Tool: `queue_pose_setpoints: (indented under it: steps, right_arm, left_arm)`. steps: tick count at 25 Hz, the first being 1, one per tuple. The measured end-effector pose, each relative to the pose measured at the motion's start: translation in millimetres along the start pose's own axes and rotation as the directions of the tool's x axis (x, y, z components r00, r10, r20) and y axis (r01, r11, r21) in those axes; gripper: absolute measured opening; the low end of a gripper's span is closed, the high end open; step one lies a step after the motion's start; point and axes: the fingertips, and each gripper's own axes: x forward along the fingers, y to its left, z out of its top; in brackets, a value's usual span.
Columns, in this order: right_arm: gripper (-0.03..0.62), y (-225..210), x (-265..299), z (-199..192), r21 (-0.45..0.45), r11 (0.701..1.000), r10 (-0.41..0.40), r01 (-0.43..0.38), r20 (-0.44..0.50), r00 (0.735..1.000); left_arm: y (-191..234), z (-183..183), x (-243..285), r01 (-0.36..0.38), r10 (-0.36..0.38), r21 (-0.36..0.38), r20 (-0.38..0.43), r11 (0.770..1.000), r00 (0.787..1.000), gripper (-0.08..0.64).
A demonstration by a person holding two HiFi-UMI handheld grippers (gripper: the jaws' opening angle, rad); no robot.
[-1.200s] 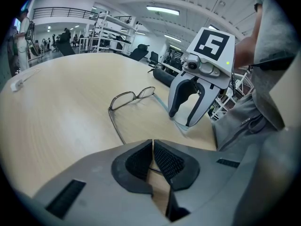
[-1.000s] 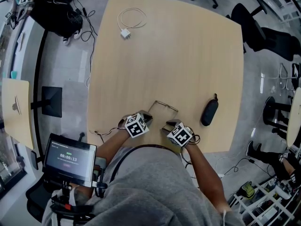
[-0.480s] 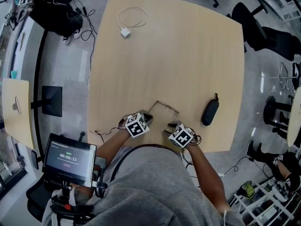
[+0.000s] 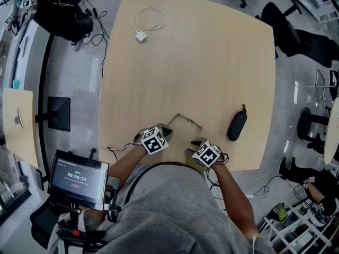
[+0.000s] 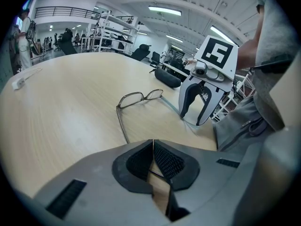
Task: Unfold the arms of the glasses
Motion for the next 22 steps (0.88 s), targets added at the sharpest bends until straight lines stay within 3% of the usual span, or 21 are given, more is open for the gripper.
queue_pose_setpoints:
  steps: [22]
  right_arm:
    - [0.173,-2.2,-8.4,-7.2,0.065,0.998,0.009,-0.007,-0.033,0.999]
  left_arm:
    - [-0.5,-1.8,-0.9,-0.001,0.001,0.001,-0.002,1.0,1.0,0.008]
